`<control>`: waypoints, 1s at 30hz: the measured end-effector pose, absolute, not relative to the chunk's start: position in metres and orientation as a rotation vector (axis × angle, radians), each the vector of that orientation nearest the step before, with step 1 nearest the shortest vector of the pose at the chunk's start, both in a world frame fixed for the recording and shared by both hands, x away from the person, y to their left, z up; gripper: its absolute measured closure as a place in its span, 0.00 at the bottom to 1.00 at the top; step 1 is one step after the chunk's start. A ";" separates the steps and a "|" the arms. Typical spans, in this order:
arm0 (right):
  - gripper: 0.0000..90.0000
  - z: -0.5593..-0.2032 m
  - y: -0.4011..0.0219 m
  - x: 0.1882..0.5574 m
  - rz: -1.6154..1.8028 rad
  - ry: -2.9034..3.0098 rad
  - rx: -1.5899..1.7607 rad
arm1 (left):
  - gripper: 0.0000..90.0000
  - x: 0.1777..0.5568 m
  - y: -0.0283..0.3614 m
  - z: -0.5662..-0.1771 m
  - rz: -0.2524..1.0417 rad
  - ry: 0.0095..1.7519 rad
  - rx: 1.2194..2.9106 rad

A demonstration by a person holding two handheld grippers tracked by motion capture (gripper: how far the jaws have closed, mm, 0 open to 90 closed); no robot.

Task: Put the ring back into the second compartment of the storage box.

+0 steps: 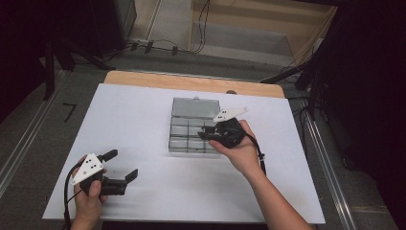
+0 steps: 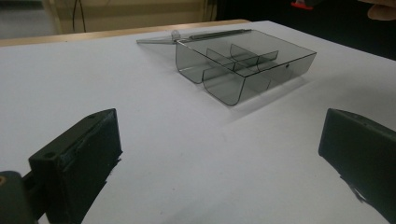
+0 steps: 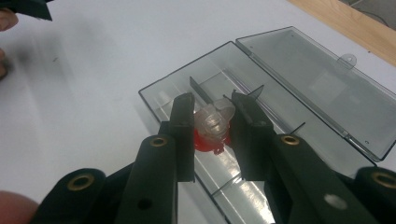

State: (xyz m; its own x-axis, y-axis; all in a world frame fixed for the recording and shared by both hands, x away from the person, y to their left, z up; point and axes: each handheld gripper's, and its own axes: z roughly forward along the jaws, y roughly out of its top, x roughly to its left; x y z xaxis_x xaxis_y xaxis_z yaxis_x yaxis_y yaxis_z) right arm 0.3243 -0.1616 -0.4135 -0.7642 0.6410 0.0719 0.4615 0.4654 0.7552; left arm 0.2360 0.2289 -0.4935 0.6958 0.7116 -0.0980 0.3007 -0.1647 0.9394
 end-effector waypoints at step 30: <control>0.77 -0.435 -0.153 0.371 1.157 2.492 1.055 | 0.00 0.236 0.229 -0.493 0.449 0.810 1.751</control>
State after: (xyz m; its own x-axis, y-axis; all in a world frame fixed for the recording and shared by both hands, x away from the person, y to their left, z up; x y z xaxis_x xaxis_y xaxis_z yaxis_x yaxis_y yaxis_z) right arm 0.3707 -0.1532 -0.4347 -0.7260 0.6785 0.1120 0.5233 0.4394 0.7302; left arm 0.2355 0.2289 -0.4933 0.6941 0.7136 -0.0949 0.2982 -0.1650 0.9401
